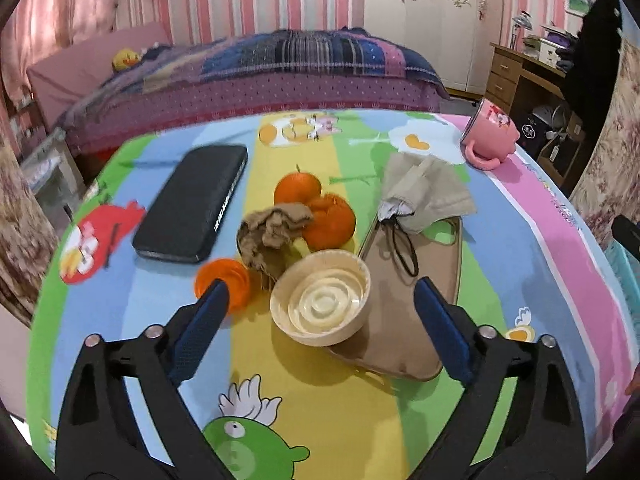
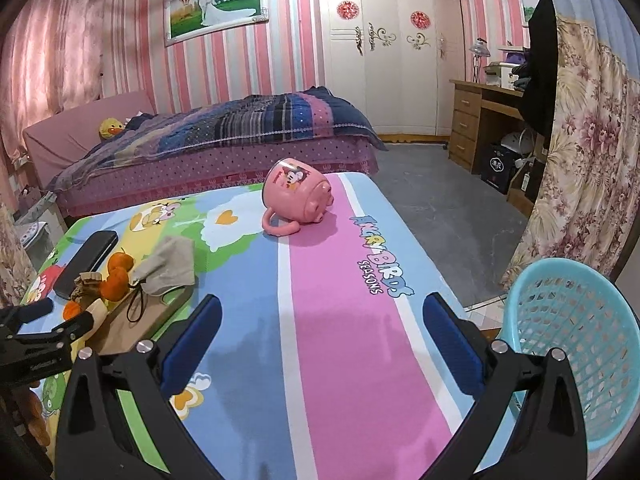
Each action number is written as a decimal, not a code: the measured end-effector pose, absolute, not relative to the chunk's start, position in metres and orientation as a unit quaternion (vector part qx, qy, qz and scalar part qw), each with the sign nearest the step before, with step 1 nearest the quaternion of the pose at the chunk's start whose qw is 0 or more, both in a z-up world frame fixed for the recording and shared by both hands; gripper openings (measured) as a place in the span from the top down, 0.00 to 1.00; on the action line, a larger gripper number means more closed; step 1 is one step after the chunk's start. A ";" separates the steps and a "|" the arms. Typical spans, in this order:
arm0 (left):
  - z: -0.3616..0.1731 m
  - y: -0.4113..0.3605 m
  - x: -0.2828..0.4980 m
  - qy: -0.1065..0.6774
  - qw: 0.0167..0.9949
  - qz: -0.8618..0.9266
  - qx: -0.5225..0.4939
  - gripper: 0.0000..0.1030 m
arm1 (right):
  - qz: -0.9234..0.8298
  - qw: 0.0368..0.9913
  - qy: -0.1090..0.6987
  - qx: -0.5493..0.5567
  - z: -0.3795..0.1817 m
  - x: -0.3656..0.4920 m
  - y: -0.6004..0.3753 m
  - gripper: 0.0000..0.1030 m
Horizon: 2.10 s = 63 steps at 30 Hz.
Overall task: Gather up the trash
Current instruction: 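Move both tools back over the items on the mat, then grasp the cream round lid with the left tool while the right tool grasps the beige cloth mask, then carry the cream lid and beige cloth over the basket with both tools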
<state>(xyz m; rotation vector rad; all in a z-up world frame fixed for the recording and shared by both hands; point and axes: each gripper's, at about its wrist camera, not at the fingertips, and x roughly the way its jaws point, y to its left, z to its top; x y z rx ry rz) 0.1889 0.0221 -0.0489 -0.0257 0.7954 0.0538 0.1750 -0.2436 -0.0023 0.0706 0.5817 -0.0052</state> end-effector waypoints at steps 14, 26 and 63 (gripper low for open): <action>-0.067 0.030 0.206 0.428 0.903 0.011 -0.048 0.35 | 0.007 0.956 0.293 0.008 -0.007 0.179 -0.228 0.05; -0.040 0.026 0.197 0.394 0.919 0.012 0.003 0.41 | 0.018 0.954 0.299 0.011 -0.013 0.181 -0.218 0.05; 0.010 0.146 0.203 0.272 0.947 0.150 -0.080 0.41 | 0.137 0.925 0.349 -0.062 -0.047 0.287 -0.080 0.68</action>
